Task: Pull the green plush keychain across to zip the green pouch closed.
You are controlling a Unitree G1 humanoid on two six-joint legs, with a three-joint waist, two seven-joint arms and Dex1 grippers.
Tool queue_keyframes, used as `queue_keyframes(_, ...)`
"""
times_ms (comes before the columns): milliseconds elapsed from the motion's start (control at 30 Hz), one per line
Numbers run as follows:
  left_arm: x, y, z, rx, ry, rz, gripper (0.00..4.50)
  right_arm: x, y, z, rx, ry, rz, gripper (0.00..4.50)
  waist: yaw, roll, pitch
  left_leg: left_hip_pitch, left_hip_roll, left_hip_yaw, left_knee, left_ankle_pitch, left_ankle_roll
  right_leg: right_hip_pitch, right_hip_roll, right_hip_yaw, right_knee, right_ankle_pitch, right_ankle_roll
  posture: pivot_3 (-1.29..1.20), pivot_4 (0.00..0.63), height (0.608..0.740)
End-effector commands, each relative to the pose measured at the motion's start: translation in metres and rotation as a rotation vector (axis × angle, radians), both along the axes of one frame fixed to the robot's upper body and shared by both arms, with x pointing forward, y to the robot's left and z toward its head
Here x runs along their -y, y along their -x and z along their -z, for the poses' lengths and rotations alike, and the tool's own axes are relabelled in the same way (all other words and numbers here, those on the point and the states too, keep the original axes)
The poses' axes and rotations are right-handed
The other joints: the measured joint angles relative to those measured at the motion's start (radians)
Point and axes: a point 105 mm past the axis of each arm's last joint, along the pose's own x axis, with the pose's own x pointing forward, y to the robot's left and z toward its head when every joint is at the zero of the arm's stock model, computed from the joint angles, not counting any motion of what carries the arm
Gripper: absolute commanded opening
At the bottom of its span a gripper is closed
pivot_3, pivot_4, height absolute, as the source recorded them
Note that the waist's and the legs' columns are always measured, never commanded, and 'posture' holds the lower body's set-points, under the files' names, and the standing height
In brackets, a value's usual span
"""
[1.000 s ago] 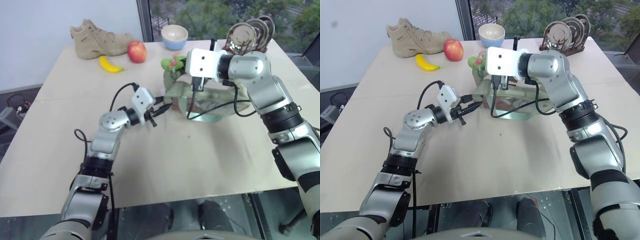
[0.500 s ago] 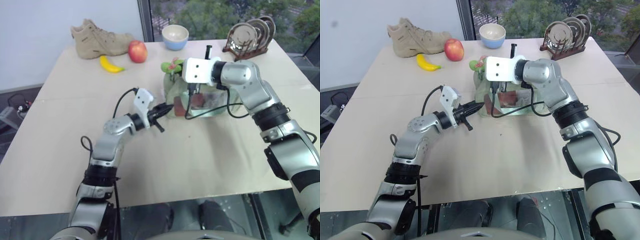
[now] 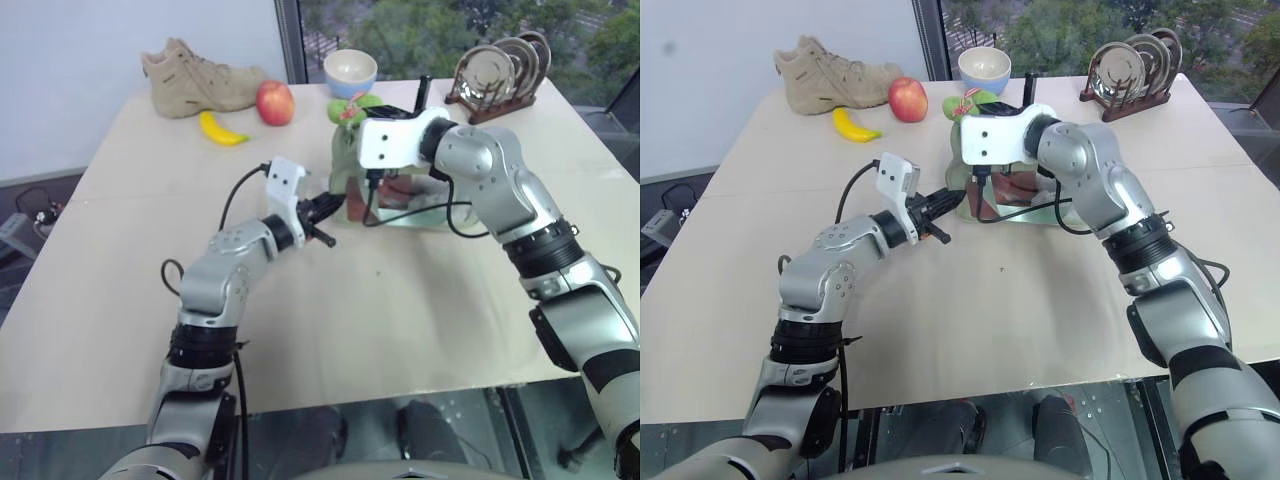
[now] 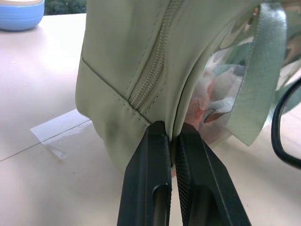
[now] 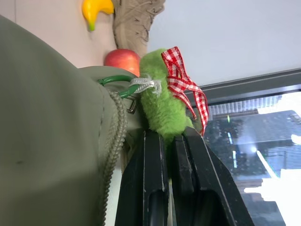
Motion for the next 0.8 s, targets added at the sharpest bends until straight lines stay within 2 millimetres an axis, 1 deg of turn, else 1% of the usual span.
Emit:
queue_keyframes(33, 0.002, 0.0, 0.017, -0.066, -0.028, 0.013, 0.09, 0.012, 0.007, -0.035, -0.124, -0.254, 0.01, 0.0, -0.001, 0.0, 0.0, 0.0, 0.0, 0.0, 0.0, 0.0, 0.0, 0.0, 0.0, 0.0, 0.0, 0.0, 0.0, 0.0, 0.15, 0.74)
queue_keyframes(67, 0.004, 0.001, 0.017, -0.06, -0.033, 0.022, 0.09, 0.011, 0.008, -0.03, -0.256, -0.313, -0.008, 0.0, -0.002, 0.0, 0.0, 0.0, 0.0, 0.0, 0.0, 0.0, 0.0, 0.0, 0.0, 0.0, 0.0, 0.0, 0.0, 0.0, 0.15, 0.74)
queue_keyframes(100, 0.005, 0.002, 0.016, -0.049, -0.044, 0.032, 0.09, 0.011, 0.008, -0.031, -0.376, -0.395, -0.019, 0.0, -0.002, 0.0, 0.0, 0.0, 0.0, 0.001, 0.0, 0.0, 0.0, 0.0, 0.0, 0.002, 0.0, 0.0, 0.0, 0.0, 0.15, 0.74)
queue_keyframes(133, 0.006, 0.002, 0.016, -0.043, -0.05, 0.038, 0.09, 0.012, 0.007, -0.032, -0.459, -0.452, -0.025, 0.0, -0.001, 0.0, 0.0, 0.0, 0.001, 0.001, 0.0, 0.0, 0.0, 0.0, 0.0, 0.003, 0.0, 0.0, 0.0, 0.0, 0.15, 0.74)
queue_keyframes(200, 0.007, 0.003, 0.015, -0.039, -0.048, 0.042, 0.09, 0.018, 0.002, -0.036, -0.494, -0.458, -0.002, 0.0, 0.0, 0.0, 0.0, 0.0, 0.001, 0.0, 0.0, 0.0, 0.0, 0.0, 0.0, 0.003, 0.0, 0.0, 0.0, 0.0, 0.15, 0.74)
queue_keyframes(300, 0.008, 0.005, 0.014, -0.015, -0.068, 0.051, 0.09, 0.025, -0.002, -0.034, -0.539, -0.459, 0.014, 0.0, 0.002, 0.0, 0.0, 0.0, 0.0, 0.0, -0.001, 0.0, 0.0, 0.0, 0.0, 0.003, 0.0, 0.0, 0.0, 0.0, 0.15, 0.74)
queue_keyframes(333, 0.008, 0.006, 0.014, -0.012, -0.071, 0.052, 0.0, 0.025, -0.003, -0.034, -0.542, -0.458, 0.016, 0.76, 0.002, 0.0, 0.0, 0.0, 0.0, 0.0, -0.001, 0.0, 0.0, 0.0, -0.001, 0.003, 0.0, 0.0, 0.0, 0.0, 0.15, 0.74)
queue_keyframes(433, 0.006, 0.007, 0.016, -0.01, -0.071, 0.046, 0.0, 0.022, 0.001, -0.032, -0.555, -0.438, 0.002, 1.96, 0.002, 0.0, 0.0, 0.0, 0.0, 0.0, 0.0, 0.0, 0.0, 0.0, -0.001, 0.003, 0.0, 0.0, 0.0, 0.0, 0.15, 0.74)
queue_keyframes(667, 0.005, 0.01, 0.02, -0.01, -0.08, 0.041, 0.0, 0.016, 0.008, -0.039, -0.546, -0.41, -0.028, 1.96, 0.001, 0.0, 0.0, 0.0, 0.0, 0.001, 0.0, 0.0, 0.0, 0.0, -0.001, 0.004, 0.001, 0.0, 0.0, 0.0, 0.15, 0.74)
queue_keyframes(733, 0.005, 0.011, 0.02, -0.008, -0.082, 0.04, 0.0, 0.012, 0.014, -0.041, -0.473, -0.336, -0.073, 1.96, 0.002, 0.0, 0.0, 0.0, 0.0, 0.0, -0.001, 0.0, 0.0, 0.001, -0.001, 0.004, 0.001, 0.0, 0.0, 0.0, 0.15, 0.74)
queue_keyframes(767, 0.005, 0.011, 0.02, -0.008, -0.083, 0.039, 0.0, 0.012, 0.017, -0.039, -0.475, -0.321, -0.08, 1.96, 0.002, 0.0, 0.0, 0.0, 0.0, 0.001, -0.001, 0.0, 0.0, 0.001, -0.001, 0.004, 0.001, 0.0, 0.0, 0.0, 0.15, 0.74)
queue_keyframes(800, 0.005, 0.011, 0.02, -0.007, -0.084, 0.039, 0.0, 0.011, 0.018, -0.038, -0.518, -0.351, -0.079, 1.96, 0.002, 0.0, 0.0, 0.0, 0.0, 0.001, -0.001, 0.0, 0.0, 0.001, -0.001, 0.004, 0.001, 0.0, 0.0, 0.0, 0.15, 0.74)
